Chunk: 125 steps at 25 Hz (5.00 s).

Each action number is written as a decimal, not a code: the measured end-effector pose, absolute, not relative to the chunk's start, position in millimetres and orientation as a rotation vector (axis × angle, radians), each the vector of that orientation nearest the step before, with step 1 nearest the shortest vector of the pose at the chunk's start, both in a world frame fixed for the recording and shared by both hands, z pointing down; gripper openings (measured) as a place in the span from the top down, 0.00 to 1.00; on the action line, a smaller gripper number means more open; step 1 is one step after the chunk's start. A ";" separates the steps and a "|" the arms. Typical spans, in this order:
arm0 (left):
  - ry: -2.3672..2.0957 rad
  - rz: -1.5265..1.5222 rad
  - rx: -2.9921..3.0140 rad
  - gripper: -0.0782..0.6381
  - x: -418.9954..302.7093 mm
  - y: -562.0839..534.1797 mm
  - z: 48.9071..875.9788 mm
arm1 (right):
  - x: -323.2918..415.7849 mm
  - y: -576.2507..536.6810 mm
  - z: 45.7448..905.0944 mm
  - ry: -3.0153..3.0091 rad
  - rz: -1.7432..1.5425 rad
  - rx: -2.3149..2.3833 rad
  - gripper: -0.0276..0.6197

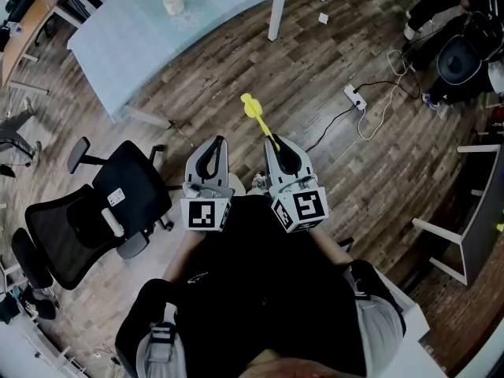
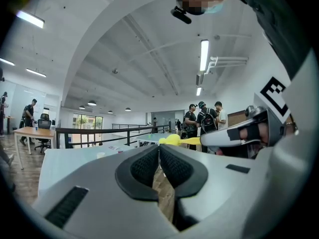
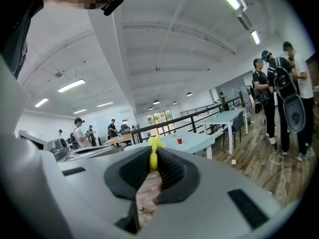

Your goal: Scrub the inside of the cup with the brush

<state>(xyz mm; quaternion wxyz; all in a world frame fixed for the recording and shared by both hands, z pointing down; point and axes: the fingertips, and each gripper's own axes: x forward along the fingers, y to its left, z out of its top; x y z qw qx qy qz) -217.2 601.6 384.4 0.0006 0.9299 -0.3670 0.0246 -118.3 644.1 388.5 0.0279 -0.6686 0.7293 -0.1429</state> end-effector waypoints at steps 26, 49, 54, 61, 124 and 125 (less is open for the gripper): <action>-1.061 0.050 2.925 0.86 -151.4 483.3 394.5 | -61.6 541.6 396.9 2.193 -0.476 -2.216 0.90; -1.035 0.000 2.990 0.87 -148.7 305.6 382.1 | -63.8 371.5 382.4 2.181 -0.408 -2.257 0.90; -1.020 0.035 2.985 0.87 -138.6 295.7 391.0 | -52.7 354.6 392.1 2.194 -0.435 -2.259 0.90; -1.101 0.063 2.909 0.87 -111.6 250.6 394.9 | -18.8 301.9 393.3 2.261 -0.444 -2.203 0.90; -1.403 0.104 2.760 0.83 14.9 -137.5 454.8 | 104.0 -112.7 384.3 2.739 -0.381 -1.930 0.90; -1.380 0.131 2.765 0.73 16.2 -138.6 461.3 | 102.0 -115.3 384.9 2.747 -0.385 -1.924 0.90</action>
